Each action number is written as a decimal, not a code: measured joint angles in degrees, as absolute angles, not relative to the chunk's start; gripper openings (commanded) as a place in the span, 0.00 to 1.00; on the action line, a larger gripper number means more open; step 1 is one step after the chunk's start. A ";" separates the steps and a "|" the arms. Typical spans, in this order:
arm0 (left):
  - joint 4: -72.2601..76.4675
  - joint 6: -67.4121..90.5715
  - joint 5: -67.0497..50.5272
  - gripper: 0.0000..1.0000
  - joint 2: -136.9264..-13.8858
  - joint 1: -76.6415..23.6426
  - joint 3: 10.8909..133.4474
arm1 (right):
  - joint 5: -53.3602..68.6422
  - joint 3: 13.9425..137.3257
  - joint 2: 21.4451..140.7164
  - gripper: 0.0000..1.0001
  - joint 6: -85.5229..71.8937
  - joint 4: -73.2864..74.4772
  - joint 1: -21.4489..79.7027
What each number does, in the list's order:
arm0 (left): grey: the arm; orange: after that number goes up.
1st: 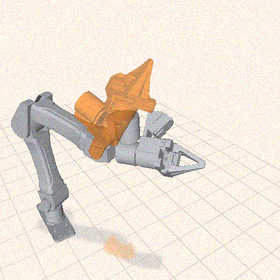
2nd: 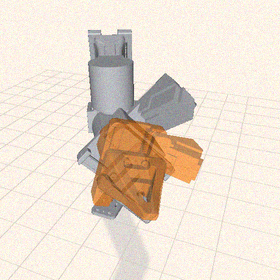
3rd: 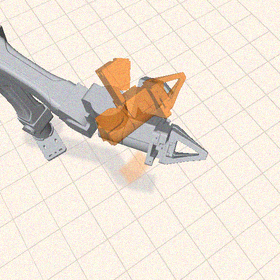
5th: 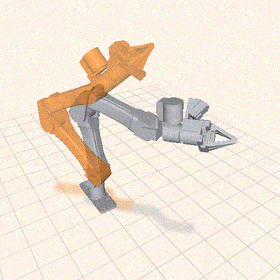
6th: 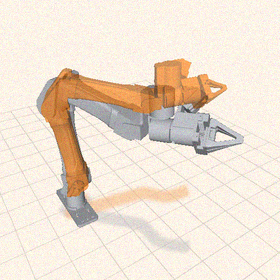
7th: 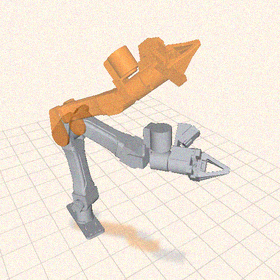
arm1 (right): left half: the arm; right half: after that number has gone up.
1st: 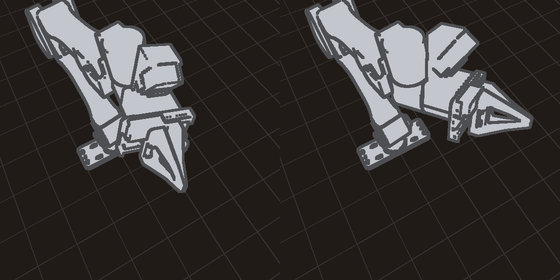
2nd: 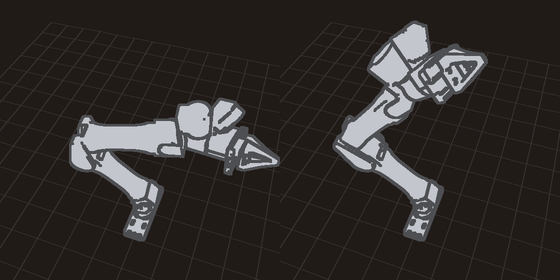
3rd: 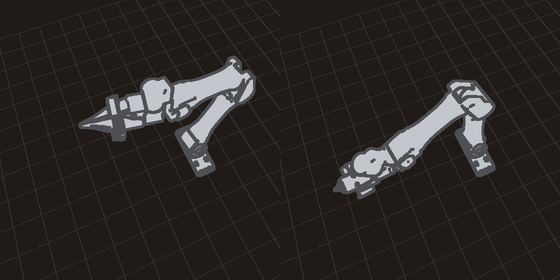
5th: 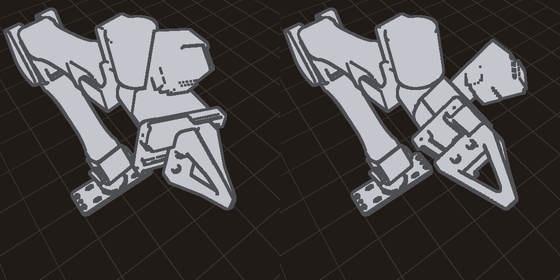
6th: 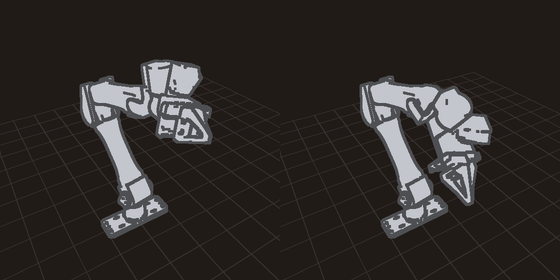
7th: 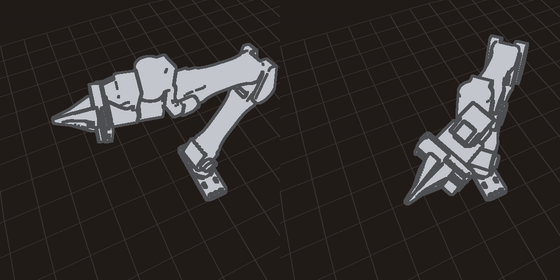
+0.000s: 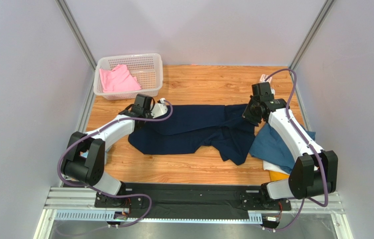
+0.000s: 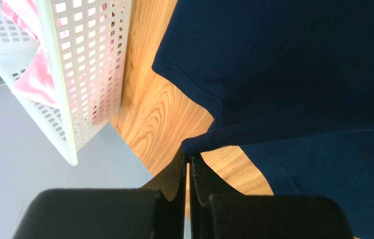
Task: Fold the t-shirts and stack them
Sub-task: Flatten out the tshirt
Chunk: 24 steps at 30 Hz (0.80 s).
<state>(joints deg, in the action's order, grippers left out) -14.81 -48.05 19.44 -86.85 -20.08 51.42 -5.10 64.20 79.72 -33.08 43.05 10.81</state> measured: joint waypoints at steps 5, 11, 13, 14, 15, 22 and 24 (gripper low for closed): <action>-15.53 -48.18 19.42 0.00 -86.83 -19.07 52.56 | -4.99 68.84 82.06 0.00 -33.17 43.44 10.81; -15.59 -49.52 19.31 0.00 -86.78 -17.08 55.79 | -4.99 70.17 82.06 0.00 -33.15 43.94 10.81; -15.68 -50.28 19.25 0.00 -86.78 -16.23 57.49 | -5.08 70.74 81.73 0.00 -33.15 44.49 10.81; -15.77 -50.61 19.20 0.00 -86.78 -15.81 58.65 | -5.08 71.44 81.58 0.00 -33.15 44.80 10.81; -15.86 -50.94 19.20 0.00 -86.80 -15.40 60.01 | -5.06 72.42 81.52 0.00 -33.15 45.19 10.81; -16.56 -51.86 19.25 0.00 -85.32 -14.13 65.93 | -3.79 77.76 78.19 0.00 -33.19 46.72 10.81; -18.11 -52.01 19.22 0.00 -83.02 -14.13 65.93 | -3.44 77.97 75.11 0.00 -33.15 47.62 10.81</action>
<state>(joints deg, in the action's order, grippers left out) -18.11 -52.01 19.22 -83.02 -14.13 65.93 -3.44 77.97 75.11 -33.15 47.62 10.81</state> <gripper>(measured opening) 0.008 0.007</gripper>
